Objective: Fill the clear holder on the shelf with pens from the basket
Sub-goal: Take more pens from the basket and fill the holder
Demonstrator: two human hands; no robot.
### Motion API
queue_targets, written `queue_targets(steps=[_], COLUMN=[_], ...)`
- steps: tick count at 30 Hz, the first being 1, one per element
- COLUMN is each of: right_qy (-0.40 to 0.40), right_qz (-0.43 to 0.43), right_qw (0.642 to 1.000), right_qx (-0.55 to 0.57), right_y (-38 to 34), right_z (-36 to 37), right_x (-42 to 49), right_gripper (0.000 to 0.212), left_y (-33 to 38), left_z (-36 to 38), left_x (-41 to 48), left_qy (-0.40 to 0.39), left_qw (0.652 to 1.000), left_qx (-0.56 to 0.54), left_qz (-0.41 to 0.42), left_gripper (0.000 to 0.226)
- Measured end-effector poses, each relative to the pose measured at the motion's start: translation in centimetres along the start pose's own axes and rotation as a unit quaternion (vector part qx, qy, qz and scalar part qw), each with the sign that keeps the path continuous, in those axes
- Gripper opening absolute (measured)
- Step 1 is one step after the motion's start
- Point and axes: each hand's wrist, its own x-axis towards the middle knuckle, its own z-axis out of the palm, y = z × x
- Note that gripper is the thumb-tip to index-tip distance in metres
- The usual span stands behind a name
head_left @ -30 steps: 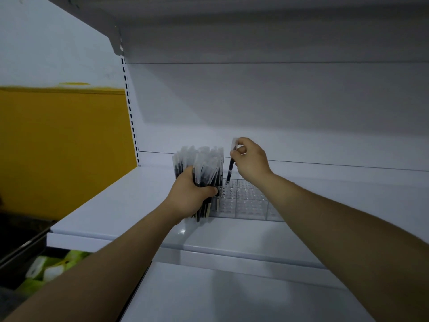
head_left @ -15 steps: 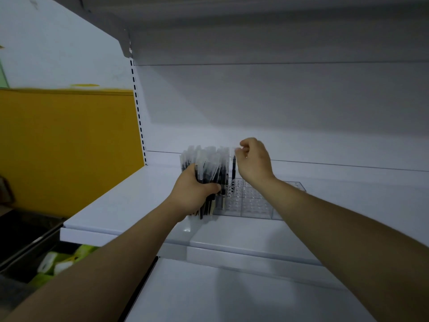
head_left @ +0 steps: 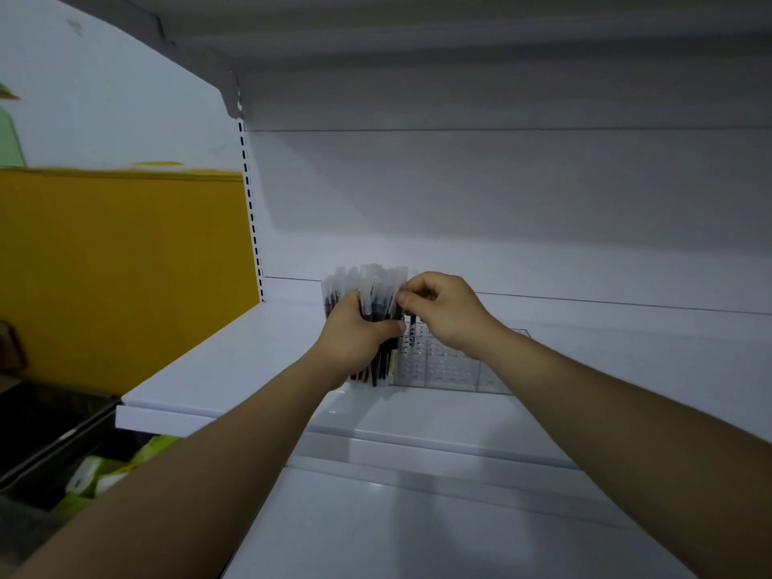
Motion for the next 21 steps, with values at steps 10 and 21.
queue_targets(steps=[10, 21], right_qy=[0.165, 0.118], right_qz=[0.026, 0.024], right_qw=[0.984, 0.991], right_qx=[0.062, -0.055], right_y=[1.3, 3.0], right_z=[-1.3, 0.2], right_x=[3.0, 4.2], right_gripper=[0.003, 0.006], left_y=[-0.7, -1.2], left_z=[-1.2, -1.8], left_x=[-0.5, -0.4], left_qy=[0.024, 0.023], left_qw=[0.998, 0.999], left_qx=[0.042, 0.037], left_qz=[-0.028, -0.022], left_gripper=[0.029, 0.026])
